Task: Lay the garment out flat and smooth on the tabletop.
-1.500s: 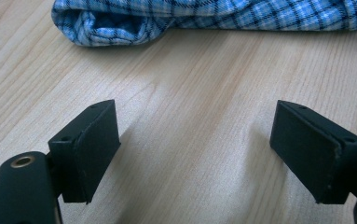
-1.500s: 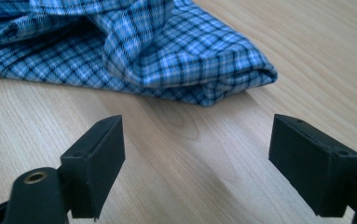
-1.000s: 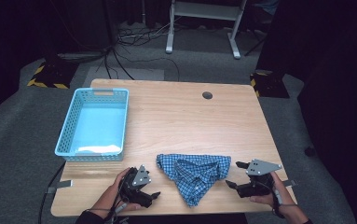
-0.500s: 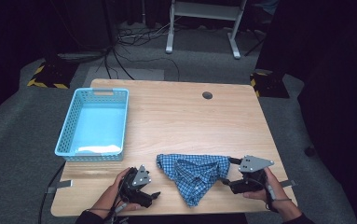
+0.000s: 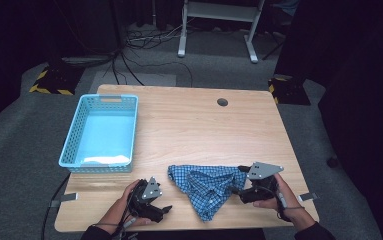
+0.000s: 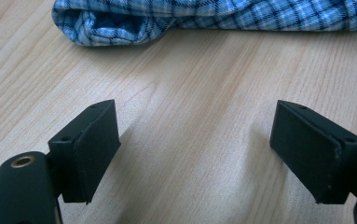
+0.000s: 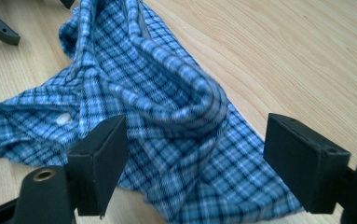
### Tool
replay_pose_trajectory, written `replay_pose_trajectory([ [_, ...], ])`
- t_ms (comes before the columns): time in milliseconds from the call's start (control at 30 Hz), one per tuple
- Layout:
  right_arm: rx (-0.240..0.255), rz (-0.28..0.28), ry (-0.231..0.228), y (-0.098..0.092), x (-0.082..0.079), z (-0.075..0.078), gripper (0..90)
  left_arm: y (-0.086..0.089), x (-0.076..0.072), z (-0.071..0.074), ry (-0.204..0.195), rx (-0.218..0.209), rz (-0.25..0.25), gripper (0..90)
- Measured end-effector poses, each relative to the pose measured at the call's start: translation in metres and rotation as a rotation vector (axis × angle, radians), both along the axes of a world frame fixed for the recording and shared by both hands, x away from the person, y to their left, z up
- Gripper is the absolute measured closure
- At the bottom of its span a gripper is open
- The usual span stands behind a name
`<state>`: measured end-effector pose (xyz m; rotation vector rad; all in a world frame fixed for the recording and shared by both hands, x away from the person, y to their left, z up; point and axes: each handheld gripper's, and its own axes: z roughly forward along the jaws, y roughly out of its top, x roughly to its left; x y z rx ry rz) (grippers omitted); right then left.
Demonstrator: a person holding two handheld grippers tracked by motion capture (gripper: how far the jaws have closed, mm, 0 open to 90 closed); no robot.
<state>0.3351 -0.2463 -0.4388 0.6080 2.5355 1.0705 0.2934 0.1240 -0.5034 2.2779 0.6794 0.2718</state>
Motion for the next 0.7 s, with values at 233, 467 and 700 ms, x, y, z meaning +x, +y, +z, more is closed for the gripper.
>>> replay_pose_trajectory([
  [233,0.002,0.020,-0.012,0.010,0.004,0.005,22.0,0.000,0.000,0.000,0.000,0.000,0.000,15.4],
  [467,-0.012,0.019,0.004,0.018,0.013,0.001,22.0,0.000,0.000,0.000,-0.002,-0.001,0.001,15.4],
  [700,-0.023,0.022,0.045,0.021,0.023,-0.005,21.4,0.000,0.000,0.000,-0.003,-0.001,0.002,15.4],
])
